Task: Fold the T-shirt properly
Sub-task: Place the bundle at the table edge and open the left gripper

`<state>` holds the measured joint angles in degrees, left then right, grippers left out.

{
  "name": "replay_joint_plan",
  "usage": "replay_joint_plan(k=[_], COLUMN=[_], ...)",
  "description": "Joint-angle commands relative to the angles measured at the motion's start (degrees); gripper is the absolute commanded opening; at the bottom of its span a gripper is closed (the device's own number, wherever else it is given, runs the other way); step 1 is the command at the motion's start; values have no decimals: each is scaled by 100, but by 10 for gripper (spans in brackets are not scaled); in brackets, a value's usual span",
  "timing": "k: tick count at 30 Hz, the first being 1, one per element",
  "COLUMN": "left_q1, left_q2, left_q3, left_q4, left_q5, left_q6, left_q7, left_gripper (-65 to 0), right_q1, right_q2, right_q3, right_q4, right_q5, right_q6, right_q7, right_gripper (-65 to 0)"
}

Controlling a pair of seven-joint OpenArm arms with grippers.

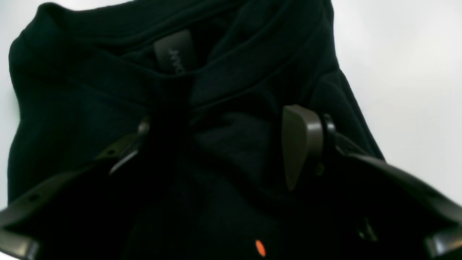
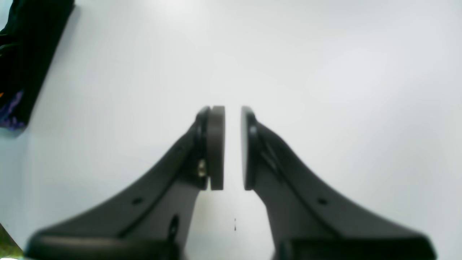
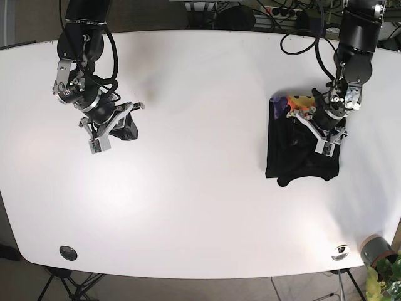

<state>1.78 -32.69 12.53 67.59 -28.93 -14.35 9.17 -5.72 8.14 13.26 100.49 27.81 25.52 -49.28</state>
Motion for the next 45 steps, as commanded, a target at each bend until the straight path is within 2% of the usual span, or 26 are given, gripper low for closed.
replay_joint_plan(k=[1, 9, 21, 27, 30, 36, 45], left_q1=[90, 72, 99, 108, 116, 116, 424], left_q2=[-349, -771, -1588, -1940, -2019, -2010, -1764], left_q3=[-185, -783, -968, -985, -1205, -1988, -2506], left_q4=[-390, -1296, -1823, -1893, -1858, -1788, -988], left_q5=[269, 277, 277, 251, 242, 269, 277], left_q6=[-11, -776, -1348, -1418, -1418, -1427, -1383], left_q7=[582, 547, 547, 538, 547, 582, 538], left_gripper=[-247, -247, -247, -247, -247, -247, -249], right_q1=[84, 57, 40, 57, 84, 145, 136], right_q2=[34, 34, 43, 43, 43, 43, 78], right_q3=[-3, 15, -3, -20, -20, -29, -29], right_q4=[110, 110, 127, 127, 127, 127, 127], right_q5=[107, 107, 71, 63, 54, 54, 45], right_q6=[20, 20, 20, 20, 20, 20, 37], right_q7=[132, 132, 132, 132, 132, 132, 132], right_gripper=[-585, -585, -585, -585, -585, -585, -585])
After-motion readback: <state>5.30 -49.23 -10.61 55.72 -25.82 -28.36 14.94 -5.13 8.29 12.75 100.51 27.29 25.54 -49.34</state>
